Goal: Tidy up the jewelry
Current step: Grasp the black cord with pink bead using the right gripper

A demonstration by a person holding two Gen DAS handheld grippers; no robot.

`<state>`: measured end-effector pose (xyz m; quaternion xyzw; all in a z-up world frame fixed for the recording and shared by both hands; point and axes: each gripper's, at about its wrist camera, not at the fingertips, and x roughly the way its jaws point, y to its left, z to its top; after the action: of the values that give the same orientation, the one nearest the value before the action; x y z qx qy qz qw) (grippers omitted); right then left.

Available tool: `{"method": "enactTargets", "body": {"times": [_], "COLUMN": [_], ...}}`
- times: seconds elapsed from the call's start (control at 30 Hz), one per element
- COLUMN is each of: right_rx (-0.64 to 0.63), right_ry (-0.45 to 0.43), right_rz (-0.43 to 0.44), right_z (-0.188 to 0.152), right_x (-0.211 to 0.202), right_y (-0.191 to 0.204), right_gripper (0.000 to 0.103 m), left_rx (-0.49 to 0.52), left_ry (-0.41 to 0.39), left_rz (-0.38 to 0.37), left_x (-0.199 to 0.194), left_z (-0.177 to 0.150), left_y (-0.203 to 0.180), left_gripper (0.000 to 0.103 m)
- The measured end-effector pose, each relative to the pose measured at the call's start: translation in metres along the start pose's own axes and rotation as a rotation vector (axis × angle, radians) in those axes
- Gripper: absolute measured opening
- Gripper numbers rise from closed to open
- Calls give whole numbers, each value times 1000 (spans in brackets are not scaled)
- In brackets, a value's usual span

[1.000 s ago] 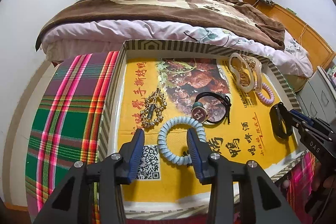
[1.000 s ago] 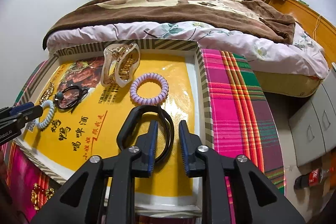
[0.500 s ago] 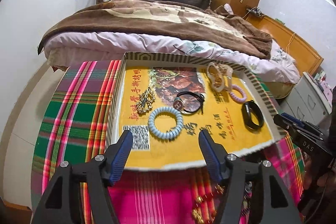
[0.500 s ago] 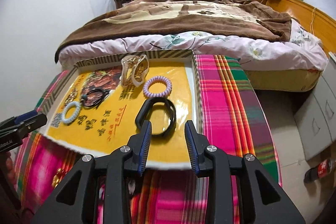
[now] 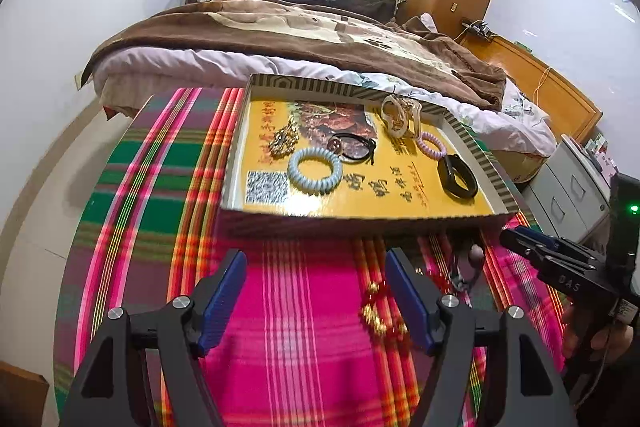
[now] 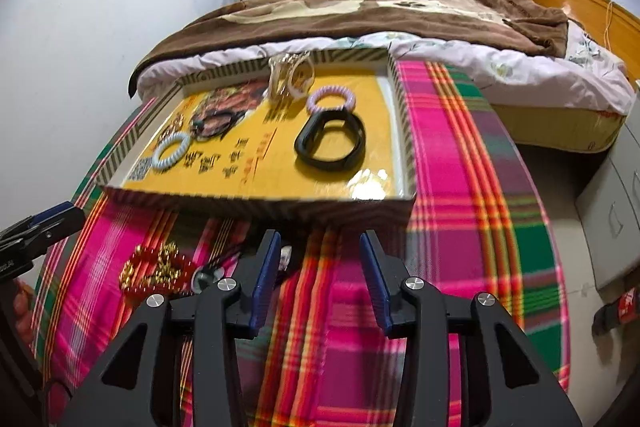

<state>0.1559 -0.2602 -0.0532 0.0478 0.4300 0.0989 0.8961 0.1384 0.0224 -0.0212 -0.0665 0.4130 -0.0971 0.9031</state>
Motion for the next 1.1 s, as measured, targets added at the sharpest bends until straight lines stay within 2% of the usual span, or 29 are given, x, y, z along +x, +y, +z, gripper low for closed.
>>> {"method": "enactTargets", "body": {"times": [0.07,0.2,0.43,0.77,0.87,0.93,1.0,1.1], "right_rx": [-3,-3,-4,-90,-81,-83,-85,-71], "right_ry": [9,14,47,51,48,46,38,35], "right_rz": [3,7,-21,-133,-135,-138,-148,-141], "right_z": [-4,-7,-13,-9,-9,-9,-10,-10], "right_x": [2,5,16,27,27,26,25,23], "right_y": [4,9,15,35,34,34,34,30], "right_gripper": [43,51,51,52,52,48,25,23], "left_rx": [-11,-30,-57,-76,-82,-84,-86,-86], "left_ry": [-4,-1,15,23,28,31,33,33], "left_rz": [-6,-13,-19,-28,-30,-28,-26,-25], "left_x": [-5,-10,-14,-12,-10,-10,-10,-10], "left_z": [-5,-14,-28,-32,-33,-34,-34,-35], "left_y": [3,8,19,27,29,30,30,30], "left_gripper": [71,71,73,73,73,73,73,73]}}
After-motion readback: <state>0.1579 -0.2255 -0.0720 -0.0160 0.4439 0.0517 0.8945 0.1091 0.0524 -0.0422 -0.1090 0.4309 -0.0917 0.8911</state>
